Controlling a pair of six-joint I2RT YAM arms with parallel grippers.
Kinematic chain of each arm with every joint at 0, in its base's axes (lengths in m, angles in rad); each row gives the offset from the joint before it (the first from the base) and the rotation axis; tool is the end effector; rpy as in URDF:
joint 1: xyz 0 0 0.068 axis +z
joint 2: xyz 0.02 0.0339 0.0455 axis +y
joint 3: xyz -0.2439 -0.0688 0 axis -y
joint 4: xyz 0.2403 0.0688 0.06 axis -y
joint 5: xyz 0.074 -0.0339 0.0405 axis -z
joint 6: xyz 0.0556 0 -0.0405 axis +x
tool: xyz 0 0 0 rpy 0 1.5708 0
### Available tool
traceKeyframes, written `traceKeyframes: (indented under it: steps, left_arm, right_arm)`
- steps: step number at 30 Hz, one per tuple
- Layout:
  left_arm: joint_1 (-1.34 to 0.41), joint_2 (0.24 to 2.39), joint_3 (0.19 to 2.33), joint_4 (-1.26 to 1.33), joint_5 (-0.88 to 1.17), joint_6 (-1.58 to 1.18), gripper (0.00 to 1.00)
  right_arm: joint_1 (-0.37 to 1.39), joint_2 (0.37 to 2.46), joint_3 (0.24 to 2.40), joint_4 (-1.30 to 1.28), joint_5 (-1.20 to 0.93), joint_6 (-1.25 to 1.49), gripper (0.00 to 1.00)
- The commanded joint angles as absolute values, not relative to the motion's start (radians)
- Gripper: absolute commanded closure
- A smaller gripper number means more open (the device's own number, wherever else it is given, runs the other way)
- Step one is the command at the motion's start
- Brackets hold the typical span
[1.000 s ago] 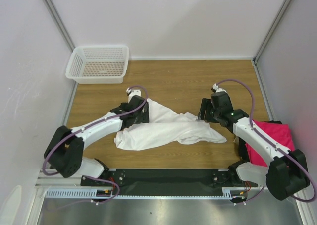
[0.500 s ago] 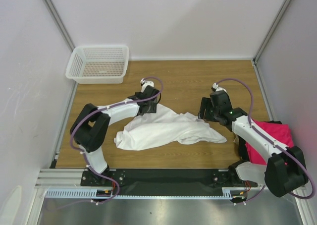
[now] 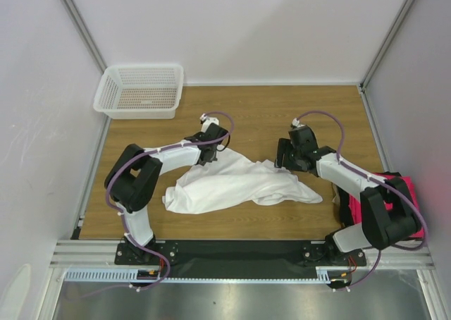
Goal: Fold and stack the t-shirts
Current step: Flatten the tshirt out
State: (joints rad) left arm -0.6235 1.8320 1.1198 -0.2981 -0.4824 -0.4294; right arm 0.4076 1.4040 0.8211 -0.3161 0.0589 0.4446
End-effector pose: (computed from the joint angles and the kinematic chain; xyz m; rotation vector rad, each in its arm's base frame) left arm 0.3151 -0.1949 0.1331 0.0640 2.4252 0.1647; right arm 0.2710 0.1134 0.1705 0.0717 2.4899 0.2926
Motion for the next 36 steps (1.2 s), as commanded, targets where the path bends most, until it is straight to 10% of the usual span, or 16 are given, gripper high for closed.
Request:
traceKeyframes:
  steps: [1,15,20,36]
  left_arm:
    - [-0.603,1.779,1.094,-0.287,-0.522,-0.428,1.0]
    - [-0.494,1.404,0.996,-0.295,-0.512,-0.457,1.0]
    - [-0.468,1.333,0.966,-0.232,-0.494,-0.465,1.0]
    - [-0.468,1.264,1.216,-0.192,-0.446,-0.384,1.0]
  right_arm:
    - [0.417,1.45,0.871,-0.241,0.026,0.456,0.31]
    - [0.454,1.503,0.877,-0.213,0.023,0.469,0.54]
    - [0.463,1.502,0.88,-0.213,0.024,0.48,1.0]
    - [0.413,1.059,0.893,-0.365,0.175,0.449,1.0]
